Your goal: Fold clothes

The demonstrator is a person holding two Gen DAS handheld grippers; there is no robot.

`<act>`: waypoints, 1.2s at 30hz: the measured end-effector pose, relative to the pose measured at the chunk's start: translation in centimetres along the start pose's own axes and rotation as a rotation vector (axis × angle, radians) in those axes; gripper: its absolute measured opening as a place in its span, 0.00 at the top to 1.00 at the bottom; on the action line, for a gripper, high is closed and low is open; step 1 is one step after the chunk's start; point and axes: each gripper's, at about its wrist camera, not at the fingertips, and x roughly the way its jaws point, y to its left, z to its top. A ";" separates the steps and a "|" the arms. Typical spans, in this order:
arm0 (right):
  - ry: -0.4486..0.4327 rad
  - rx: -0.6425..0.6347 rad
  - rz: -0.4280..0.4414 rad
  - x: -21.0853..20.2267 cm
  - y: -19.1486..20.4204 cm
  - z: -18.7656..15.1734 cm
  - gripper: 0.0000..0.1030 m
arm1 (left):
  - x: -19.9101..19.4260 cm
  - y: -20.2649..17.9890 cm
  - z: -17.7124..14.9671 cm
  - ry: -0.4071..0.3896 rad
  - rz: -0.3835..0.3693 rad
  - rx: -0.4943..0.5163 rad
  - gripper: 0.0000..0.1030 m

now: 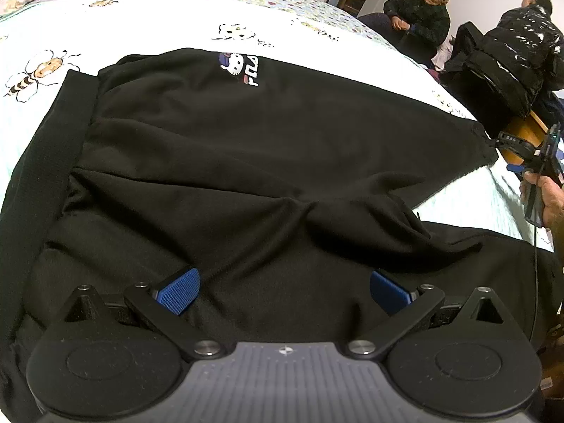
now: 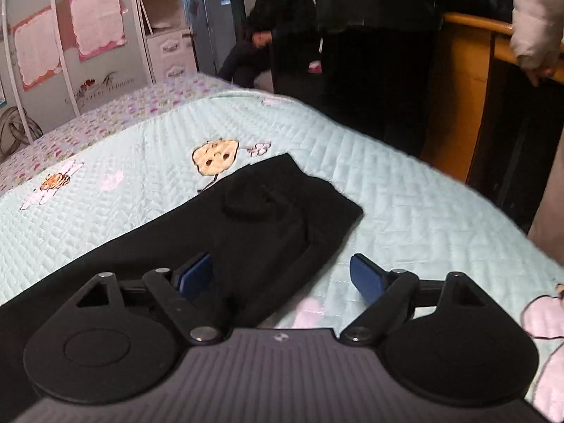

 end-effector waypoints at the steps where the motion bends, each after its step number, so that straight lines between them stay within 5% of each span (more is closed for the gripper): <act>1: -0.007 0.003 0.008 0.0 0.0 0.0 0.17 | 0.0 0.0 0.0 0.001 -0.002 -0.004 0.01; 11: 0.009 -0.004 0.087 -3.9 1.3 -1.4 0.17 | -0.1 0.5 0.1 -0.005 -0.025 -0.034 0.01; 25: -0.159 -0.015 0.162 -7.6 2.8 0.8 0.16 | -0.5 1.0 0.0 -0.010 -0.043 -0.060 0.01; 30: -0.065 -0.054 0.117 -2.1 1.7 1.3 0.16 | -0.3 0.9 0.3 0.000 -0.034 -0.061 0.01; 33: 0.148 -0.045 -0.038 2.7 -0.9 0.2 0.28 | -0.2 0.7 0.2 0.003 -0.027 -0.041 0.01; 36: 0.067 0.101 0.021 0.7 -3.7 0.4 0.28 | -0.2 0.6 0.2 0.005 -0.021 -0.033 0.01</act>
